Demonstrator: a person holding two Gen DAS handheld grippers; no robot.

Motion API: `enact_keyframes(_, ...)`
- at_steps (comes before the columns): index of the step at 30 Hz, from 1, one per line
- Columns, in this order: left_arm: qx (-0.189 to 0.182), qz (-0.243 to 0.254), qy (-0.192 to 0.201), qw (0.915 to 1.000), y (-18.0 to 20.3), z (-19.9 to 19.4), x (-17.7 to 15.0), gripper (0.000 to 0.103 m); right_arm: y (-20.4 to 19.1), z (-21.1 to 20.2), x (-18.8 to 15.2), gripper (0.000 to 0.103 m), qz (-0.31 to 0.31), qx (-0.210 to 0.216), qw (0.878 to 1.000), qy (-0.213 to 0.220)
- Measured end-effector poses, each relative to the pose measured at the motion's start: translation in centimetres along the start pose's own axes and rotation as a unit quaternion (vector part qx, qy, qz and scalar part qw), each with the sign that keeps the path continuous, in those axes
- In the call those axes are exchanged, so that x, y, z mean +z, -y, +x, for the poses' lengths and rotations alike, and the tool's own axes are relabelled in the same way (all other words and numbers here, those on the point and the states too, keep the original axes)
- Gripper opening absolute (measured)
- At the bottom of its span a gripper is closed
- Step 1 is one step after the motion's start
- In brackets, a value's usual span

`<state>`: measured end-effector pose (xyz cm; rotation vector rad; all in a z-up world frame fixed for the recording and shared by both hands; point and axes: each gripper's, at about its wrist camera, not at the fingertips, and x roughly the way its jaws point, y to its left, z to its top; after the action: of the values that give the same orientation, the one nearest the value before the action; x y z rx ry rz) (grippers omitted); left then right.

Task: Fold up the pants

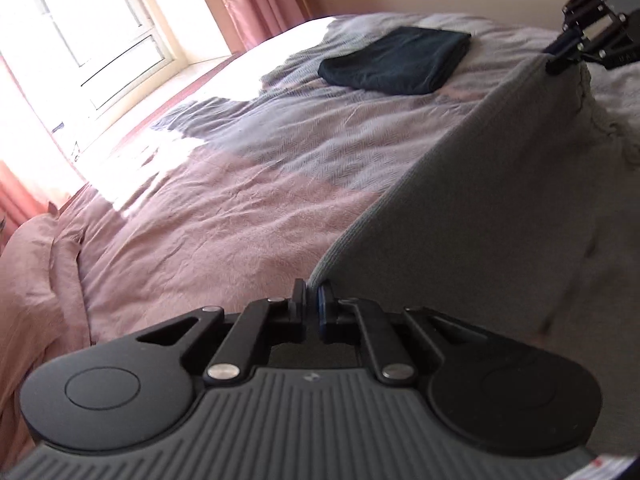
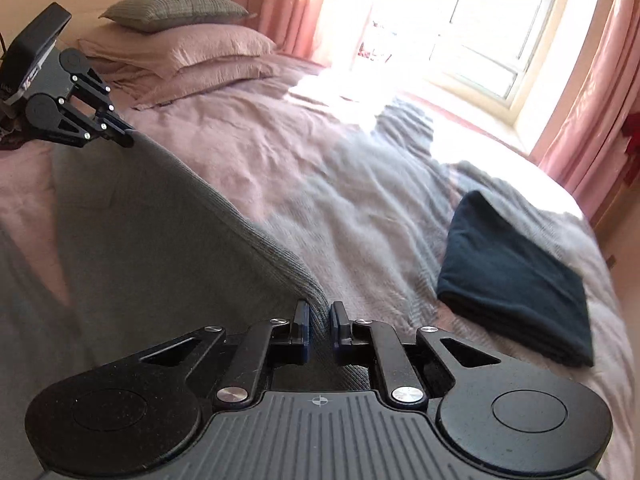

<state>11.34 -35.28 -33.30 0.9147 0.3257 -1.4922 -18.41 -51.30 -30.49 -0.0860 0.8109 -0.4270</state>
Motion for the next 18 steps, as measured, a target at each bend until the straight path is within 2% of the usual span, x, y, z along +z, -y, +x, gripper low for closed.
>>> enact_keyframes(2,-0.013,-0.038,-0.002,0.9992,2.1,-5.2,-1.9,0.005,-3.2,-4.4,-0.5,0.006,-0.005,-0.014,1.0,0.005)
enact_keyframes(4,-0.031,-0.086,-0.024,0.9955,4.5,-8.9,-4.4,0.005,-7.0,-8.4,-1.8,0.006,-0.007,-0.017,1.0,-0.011)
enact_keyframes(6,-0.057,-0.139,-0.061,0.9868,6.7,-11.2,-7.2,0.005,-10.7,-11.1,-3.7,0.006,-0.003,-0.005,0.999,-0.05)
enact_keyframes(9,-0.091,-0.193,-0.147,0.9658,10.5,-11.8,-12.0,0.013,-15.4,-12.4,-7.4,0.011,0.027,0.008,0.991,-0.13)
enact_keyframes(11,-0.1,-0.211,-0.191,0.9534,12.4,-11.7,-14.2,0.018,-17.6,-11.6,-10.1,0.014,0.061,0.017,0.979,-0.195)
enact_keyframes(13,-0.113,-0.241,-0.215,0.9396,12.8,-11.8,-15.6,0.026,-18.8,-10.9,-11.8,0.017,0.11,0.012,0.966,-0.235)
enact_keyframes(16,-0.1,-0.279,-0.206,0.9326,12.0,-13.0,-16.3,0.04,-17.7,-11.3,-13.0,0.023,0.214,-0.016,0.946,-0.244)
enact_keyframes(18,-0.085,-0.3,-0.201,0.9285,11.2,-13.5,-16.6,0.042,-15.9,-12.1,-13.7,0.042,0.297,-0.021,0.927,-0.23)
